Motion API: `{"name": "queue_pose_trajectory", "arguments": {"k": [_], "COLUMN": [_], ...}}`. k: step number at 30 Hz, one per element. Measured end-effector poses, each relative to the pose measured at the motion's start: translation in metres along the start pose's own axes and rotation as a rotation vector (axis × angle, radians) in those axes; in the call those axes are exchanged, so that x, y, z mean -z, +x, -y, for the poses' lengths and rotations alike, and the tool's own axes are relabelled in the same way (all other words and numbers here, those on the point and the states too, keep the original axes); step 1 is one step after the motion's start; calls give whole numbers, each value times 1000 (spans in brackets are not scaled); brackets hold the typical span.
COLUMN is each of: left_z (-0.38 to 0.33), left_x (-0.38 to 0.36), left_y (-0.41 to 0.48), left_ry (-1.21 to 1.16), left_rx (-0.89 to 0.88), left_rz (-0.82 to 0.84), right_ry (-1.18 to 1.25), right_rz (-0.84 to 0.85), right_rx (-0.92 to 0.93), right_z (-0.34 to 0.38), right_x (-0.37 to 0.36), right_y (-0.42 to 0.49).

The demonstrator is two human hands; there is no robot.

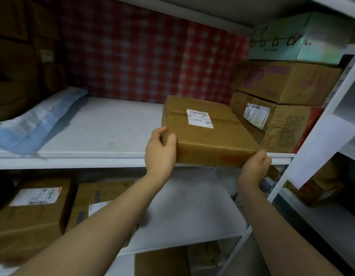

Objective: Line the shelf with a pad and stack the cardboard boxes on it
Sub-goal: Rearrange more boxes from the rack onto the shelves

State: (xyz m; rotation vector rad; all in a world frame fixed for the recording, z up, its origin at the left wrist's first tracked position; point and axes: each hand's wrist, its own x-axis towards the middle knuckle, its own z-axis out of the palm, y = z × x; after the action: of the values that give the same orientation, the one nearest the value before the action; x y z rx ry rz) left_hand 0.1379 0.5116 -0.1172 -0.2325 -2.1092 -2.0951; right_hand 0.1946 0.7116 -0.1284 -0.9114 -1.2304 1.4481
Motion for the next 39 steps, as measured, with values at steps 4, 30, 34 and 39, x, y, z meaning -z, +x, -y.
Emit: {"name": "queue_pose_trajectory", "arguments": {"k": [4,30,34,39], "left_z": [15,218,215,204], "left_x": [40,212,218,228], "left_y": [-29,-116,-82,-29], "left_ry": [-20,347,281,212], "left_rx": [-110,646,641,579], "left_rz": [21,0,-107,-249], "right_ry": [80,-401,-495,-550], "right_rz": [78,628,825,1009], "right_rx": [-87,-875,-843,-772], "right_z": [-6,-222,-250,-223], "right_x": [18,65,25,-41], "right_y": [-38,-174,-153,-160]}}
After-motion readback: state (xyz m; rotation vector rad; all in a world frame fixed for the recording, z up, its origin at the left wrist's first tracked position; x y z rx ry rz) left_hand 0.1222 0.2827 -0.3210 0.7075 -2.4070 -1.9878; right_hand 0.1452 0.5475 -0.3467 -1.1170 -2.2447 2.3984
